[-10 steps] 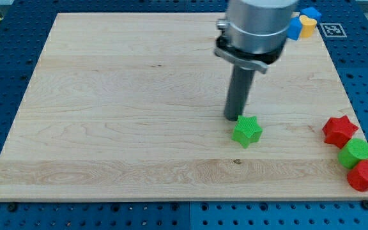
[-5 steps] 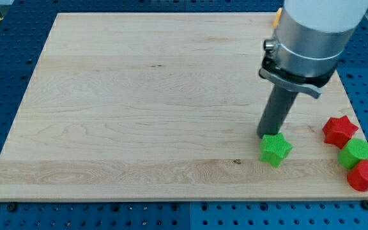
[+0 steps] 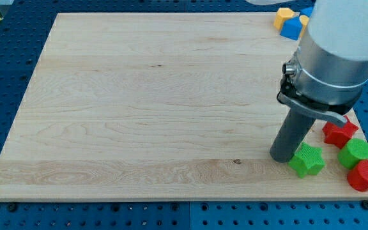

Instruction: Push the green star to the red circle and the green circle

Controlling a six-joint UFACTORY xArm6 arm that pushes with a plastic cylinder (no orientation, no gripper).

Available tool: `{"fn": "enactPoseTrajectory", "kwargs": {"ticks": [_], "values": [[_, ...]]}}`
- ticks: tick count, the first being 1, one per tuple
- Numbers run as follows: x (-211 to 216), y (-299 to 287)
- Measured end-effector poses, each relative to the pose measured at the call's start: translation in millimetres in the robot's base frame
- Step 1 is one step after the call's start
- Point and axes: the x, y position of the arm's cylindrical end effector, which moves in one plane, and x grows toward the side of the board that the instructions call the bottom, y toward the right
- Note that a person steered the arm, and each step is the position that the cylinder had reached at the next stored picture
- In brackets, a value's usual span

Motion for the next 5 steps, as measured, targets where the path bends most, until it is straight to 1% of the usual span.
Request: {"fn": "enactPoseTrajectory", "kwargs": {"ticks": [1, 2, 4, 5], "values": [[6.7, 9.7], [8.4, 32.0], [9.6, 37.5], [9.6, 49.8]]}}
